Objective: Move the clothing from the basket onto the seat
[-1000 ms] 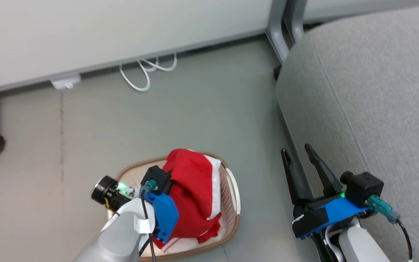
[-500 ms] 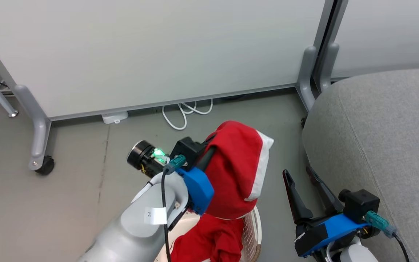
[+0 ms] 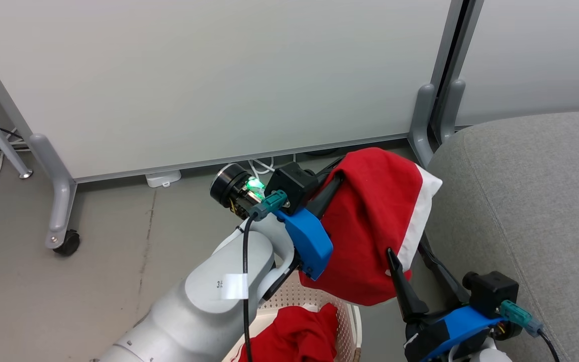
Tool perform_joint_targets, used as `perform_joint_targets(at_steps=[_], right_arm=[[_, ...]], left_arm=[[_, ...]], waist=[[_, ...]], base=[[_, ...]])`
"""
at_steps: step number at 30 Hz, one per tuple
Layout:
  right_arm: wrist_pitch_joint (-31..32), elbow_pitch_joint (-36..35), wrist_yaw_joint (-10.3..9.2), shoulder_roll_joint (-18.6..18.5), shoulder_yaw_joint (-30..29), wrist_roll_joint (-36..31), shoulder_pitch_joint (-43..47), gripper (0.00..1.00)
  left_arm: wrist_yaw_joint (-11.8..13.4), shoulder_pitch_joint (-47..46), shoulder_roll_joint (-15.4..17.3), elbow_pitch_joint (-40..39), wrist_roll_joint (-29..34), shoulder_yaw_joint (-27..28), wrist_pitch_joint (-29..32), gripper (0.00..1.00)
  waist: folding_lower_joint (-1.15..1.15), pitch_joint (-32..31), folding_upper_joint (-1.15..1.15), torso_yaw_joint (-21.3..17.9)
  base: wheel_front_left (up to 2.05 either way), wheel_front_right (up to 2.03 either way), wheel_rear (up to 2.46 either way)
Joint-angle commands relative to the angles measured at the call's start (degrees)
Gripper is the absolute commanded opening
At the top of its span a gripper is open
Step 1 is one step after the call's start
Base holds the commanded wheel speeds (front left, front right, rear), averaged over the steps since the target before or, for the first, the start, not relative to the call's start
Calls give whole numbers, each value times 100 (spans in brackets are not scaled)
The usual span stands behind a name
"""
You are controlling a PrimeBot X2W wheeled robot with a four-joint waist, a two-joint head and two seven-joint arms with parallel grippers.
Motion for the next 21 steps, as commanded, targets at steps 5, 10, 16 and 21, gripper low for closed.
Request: perform_joint_targets(at_steps=[5, 10, 16, 21], right_arm=[[27, -50, 3, -18, 28, 38, 111, 100], [26, -51, 3, -18, 33, 47, 104, 100], [65, 4, 3, -18, 62, -25, 38, 100], [197, 64, 3, -18, 264, -183, -318, 100]], left_arm=[[107, -103, 3, -48, -226, -158, 43, 0], [137, -107, 3, 5, -352, -280, 11, 0], [161, -115, 2, 35, -470, -389, -19, 0], [202, -161, 2, 61, -579, -527, -29, 0]], waist=[[1, -7, -1, -18], [1, -1, -1, -22], [1, 17, -1, -13], [1, 49, -1, -16]], base=[[0, 0, 0], [0, 0, 0], [0, 0, 0], [0, 0, 0]])
